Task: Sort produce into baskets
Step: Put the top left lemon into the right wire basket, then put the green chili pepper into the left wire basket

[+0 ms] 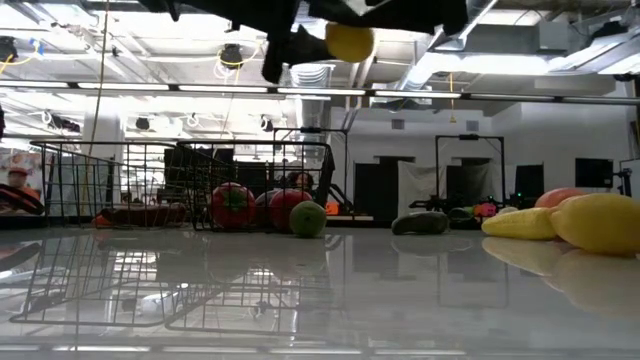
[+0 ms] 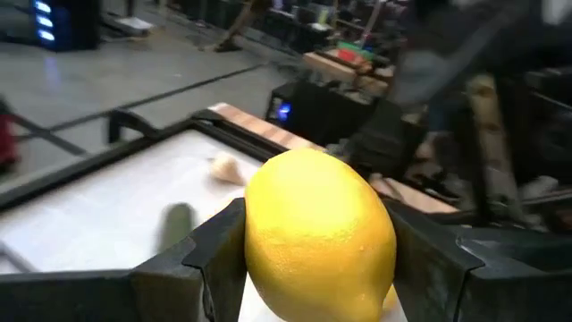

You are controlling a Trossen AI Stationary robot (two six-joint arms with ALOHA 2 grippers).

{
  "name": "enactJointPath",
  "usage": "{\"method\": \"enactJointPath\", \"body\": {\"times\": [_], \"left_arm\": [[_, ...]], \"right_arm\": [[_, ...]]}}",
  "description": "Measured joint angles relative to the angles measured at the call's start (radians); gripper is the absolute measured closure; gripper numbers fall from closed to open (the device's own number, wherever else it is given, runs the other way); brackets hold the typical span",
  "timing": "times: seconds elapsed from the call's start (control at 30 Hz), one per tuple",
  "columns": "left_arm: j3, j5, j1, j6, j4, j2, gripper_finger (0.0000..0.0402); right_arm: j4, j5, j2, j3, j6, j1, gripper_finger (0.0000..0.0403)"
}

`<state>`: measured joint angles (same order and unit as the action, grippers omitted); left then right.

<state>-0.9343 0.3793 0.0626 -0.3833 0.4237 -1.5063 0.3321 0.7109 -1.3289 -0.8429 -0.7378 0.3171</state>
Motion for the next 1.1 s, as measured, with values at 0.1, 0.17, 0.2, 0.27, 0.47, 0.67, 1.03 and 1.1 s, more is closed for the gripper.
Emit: {"method": "enactJointPath", "body": {"times": [0.1, 0.17, 0.2, 0.27, 0.47, 0.67, 1.03, 1.1], "left_arm": [[0.007, 0.031, -0.012, 0.032, -0.052, 0.048, 0.0194], [0.006, 0.053, -0.019, 0.049, -0.111, 0.081, 0.0194], [0.007, 0.067, -0.022, 0.057, -0.148, 0.096, 0.0194], [0.007, 0.109, -0.029, 0.072, -0.215, 0.123, 0.0194], [0.007, 0.318, -0.033, 0.135, -0.472, 0.148, 0.0194], [0.007, 0.316, -0.08, 0.031, -0.664, 0.147, 0.0175], [0.007, 0.272, -0.116, 0.114, -0.704, 0.147, 0.0073], [0.007, 0.263, -0.114, 0.145, -0.703, 0.147, 0.0064]], "right_arm": [[-0.012, 0.05, 0.0, 0.0, -0.005, 0.021, 0.0006], [-0.024, 0.073, 0.002, 0.0, -0.004, 0.035, 0.0007], [-0.031, 0.083, 0.003, 0.0, -0.003, 0.042, 0.0007], [-0.049, 0.109, 0.004, 0.0, 0.019, 0.049, 0.0007], [-0.238, 0.1, 0.028, 0.0, 0.242, 0.013, 0.0008], [-0.411, -0.085, 0.034, 0.0, 0.474, -0.094, 0.0008], [-0.497, -0.276, 0.034, 0.0, 0.607, -0.181, 0.0008], [-0.507, -0.296, 0.034, 0.0, 0.621, -0.181, 0.0008]]}}
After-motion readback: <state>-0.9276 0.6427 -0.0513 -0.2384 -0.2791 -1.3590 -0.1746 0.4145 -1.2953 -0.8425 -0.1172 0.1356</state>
